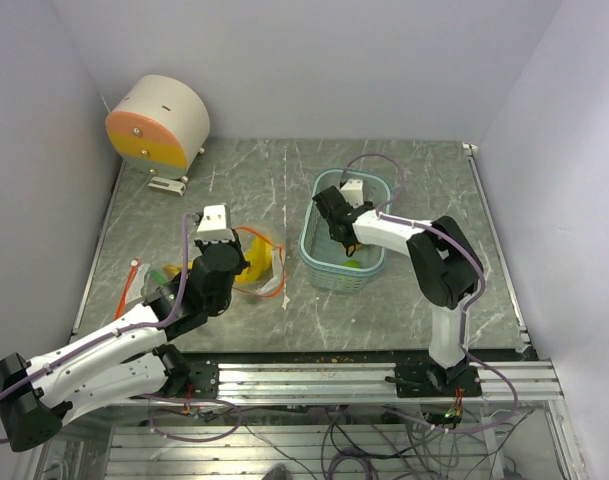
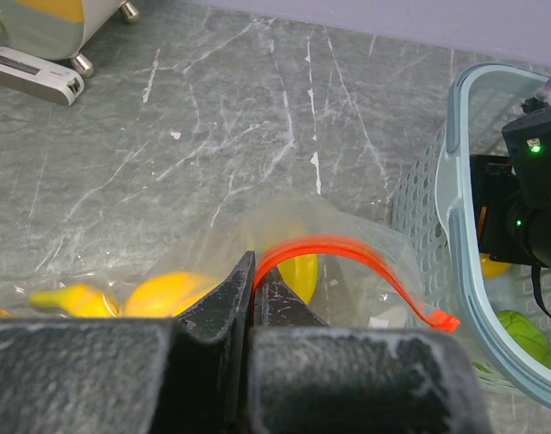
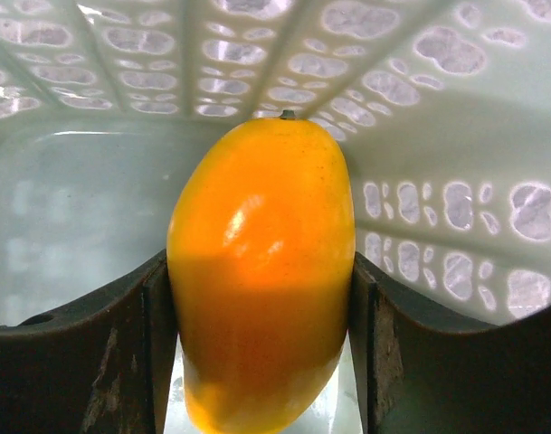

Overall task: Place the food in the zip-top bag and seal the zipper
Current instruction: Pick up the fake fruit from the bin, then place the fake fruit in the zipper food storage bag.

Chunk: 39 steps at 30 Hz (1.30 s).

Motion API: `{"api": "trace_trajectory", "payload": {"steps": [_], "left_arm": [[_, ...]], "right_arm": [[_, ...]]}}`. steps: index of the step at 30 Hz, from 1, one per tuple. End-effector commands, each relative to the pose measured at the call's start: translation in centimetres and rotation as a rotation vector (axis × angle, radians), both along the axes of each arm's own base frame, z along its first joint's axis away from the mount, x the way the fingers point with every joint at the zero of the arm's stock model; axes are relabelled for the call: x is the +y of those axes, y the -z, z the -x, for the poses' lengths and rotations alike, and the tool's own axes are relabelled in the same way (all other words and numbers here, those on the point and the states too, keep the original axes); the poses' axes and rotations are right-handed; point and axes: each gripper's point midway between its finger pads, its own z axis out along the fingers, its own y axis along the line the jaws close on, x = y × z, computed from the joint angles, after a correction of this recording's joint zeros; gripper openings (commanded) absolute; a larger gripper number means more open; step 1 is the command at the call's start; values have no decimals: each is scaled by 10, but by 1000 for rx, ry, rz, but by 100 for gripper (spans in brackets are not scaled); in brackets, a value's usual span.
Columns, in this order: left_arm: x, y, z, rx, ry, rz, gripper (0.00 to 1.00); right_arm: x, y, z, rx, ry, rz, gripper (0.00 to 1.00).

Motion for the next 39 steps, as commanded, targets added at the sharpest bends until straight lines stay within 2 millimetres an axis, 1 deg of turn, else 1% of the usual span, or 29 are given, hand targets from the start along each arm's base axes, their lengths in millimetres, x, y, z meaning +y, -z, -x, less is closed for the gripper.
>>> {"api": "trace_trajectory", "payload": {"steps": [1, 3, 8, 10, 11, 12, 13, 14, 16, 18, 20, 22, 24, 25, 27, 30, 32, 37, 39], "left_arm": [[3, -5, 1, -11, -4, 15, 7], [4, -5, 2, -12, -7, 14, 7], [5, -7, 2, -11, -10, 13, 7], [5, -5, 2, -6, -10, 13, 7], [5, -4, 2, -5, -8, 14, 7], [4, -4, 2, -3, -7, 18, 7], [4, -4, 2, -2, -7, 18, 7], [3, -4, 2, -2, -7, 22, 7], [1, -5, 1, 0, -3, 24, 7], [0, -7, 0, 1, -4, 20, 7], [0, -9, -1, 2, -7, 18, 7], [0, -9, -2, 3, -14, 10, 7], [1, -8, -2, 5, -19, 3, 7], [1, -8, -3, 4, -20, 2, 7], [1, -9, -3, 5, -23, -1, 7], [-2, -9, -5, 7, -21, -5, 7], [-4, -8, -6, 11, -16, -9, 7], [-7, -9, -8, 15, -12, -13, 7], [-8, -8, -8, 12, -12, -12, 7]], "right_arm": [[-11, -20, 6, -36, 26, 3, 19], [-4, -40, 7, -67, -5, -27, 18], [16, -111, 14, -183, -118, -164, 18], [21, -145, 17, -258, -169, -231, 18], [22, -165, 21, -303, -201, -271, 18], [27, -180, 25, -335, -244, -313, 18], [38, -194, 31, -355, -314, -371, 18], [47, -205, 37, -370, -382, -417, 18], [76, -222, 58, -367, -558, -517, 19], [108, -238, 90, -371, -753, -604, 19], [132, -249, 126, -366, -925, -669, 20], [148, -252, 157, -343, -1057, -716, 20], [160, -255, 180, -313, -1155, -757, 20], [161, -243, 190, -273, -1178, -766, 20], [164, -237, 204, -246, -1223, -788, 20], [168, -235, 220, -228, -1288, -833, 21], [175, -231, 225, -203, -1319, -851, 21], [203, -212, 236, -122, -1385, -869, 21], [214, -202, 234, -104, -1381, -853, 21]]}}
